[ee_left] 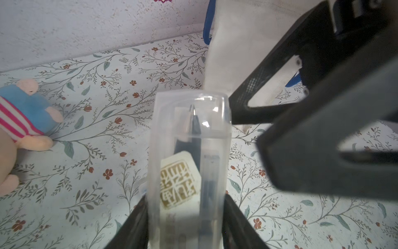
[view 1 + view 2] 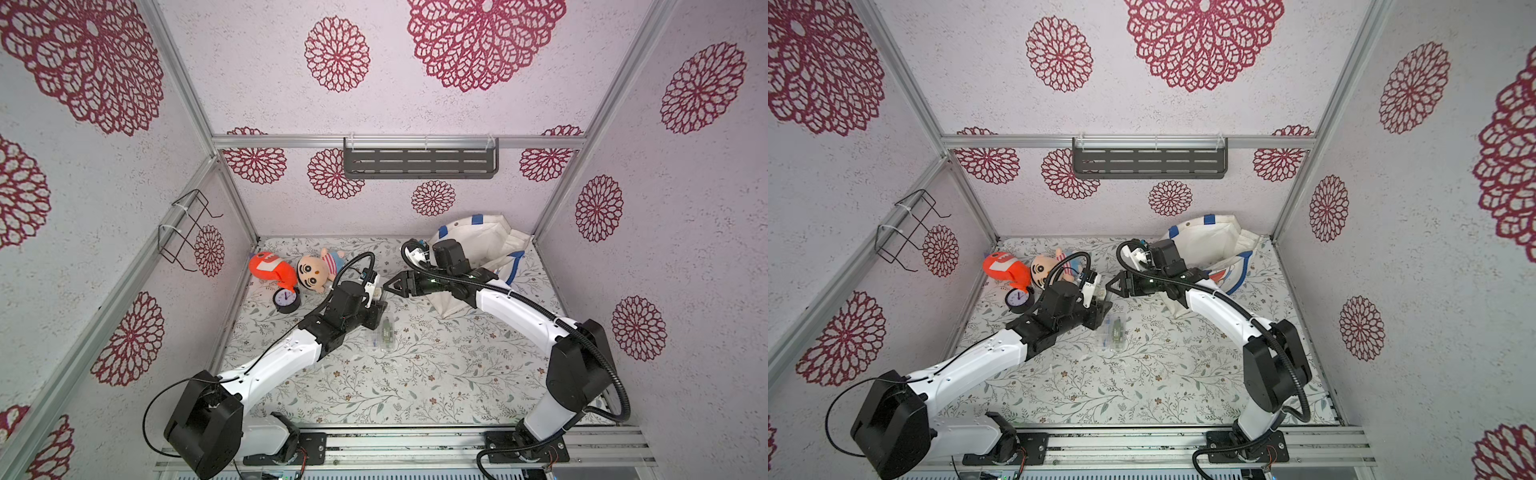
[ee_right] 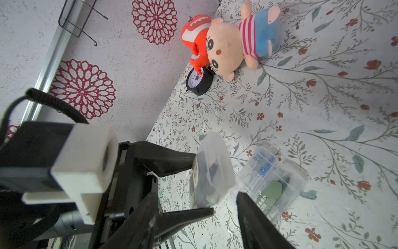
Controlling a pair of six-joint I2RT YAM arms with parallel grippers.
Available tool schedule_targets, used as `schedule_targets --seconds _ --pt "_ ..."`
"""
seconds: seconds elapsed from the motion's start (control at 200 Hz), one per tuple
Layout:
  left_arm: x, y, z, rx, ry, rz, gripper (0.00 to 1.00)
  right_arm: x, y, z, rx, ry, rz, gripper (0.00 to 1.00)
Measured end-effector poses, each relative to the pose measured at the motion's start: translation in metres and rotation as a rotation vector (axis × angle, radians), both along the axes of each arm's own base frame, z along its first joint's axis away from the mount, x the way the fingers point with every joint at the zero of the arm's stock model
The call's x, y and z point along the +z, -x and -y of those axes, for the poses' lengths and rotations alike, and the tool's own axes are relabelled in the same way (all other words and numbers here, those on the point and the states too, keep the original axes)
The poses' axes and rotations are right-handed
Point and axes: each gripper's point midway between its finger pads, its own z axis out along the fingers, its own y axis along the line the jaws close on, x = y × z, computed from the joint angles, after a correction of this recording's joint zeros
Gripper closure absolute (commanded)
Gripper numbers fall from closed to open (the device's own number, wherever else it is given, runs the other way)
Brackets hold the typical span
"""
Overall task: Put the compass set into the canvas bag
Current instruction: Pick up the compass set at the center of the board.
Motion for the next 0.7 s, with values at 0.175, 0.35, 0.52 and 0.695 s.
schedule_targets --seconds 0.175,0.35,0.52,0.695 --pt "0.0 0.0 0.001 -0.002 0.001 0.001 0.59 -0.016 0.001 -0.008 0.009 0.012 -0.044 0.51" --pt "0.001 0.002 0.003 -0.008 0.002 0.002 0.59 -0.015 0.004 -0.016 0.021 -0.005 -0.047 0.6" --pt "0.002 0.001 0.003 -0.006 0.005 0.008 0.56 -0.015 0.001 -0.017 0.007 -0.008 -0.05 0.72" --pt "0.004 0.002 0.003 -0.001 0.013 0.007 0.46 -0.015 0.0 -0.016 0.007 -0.008 -0.043 0.83"
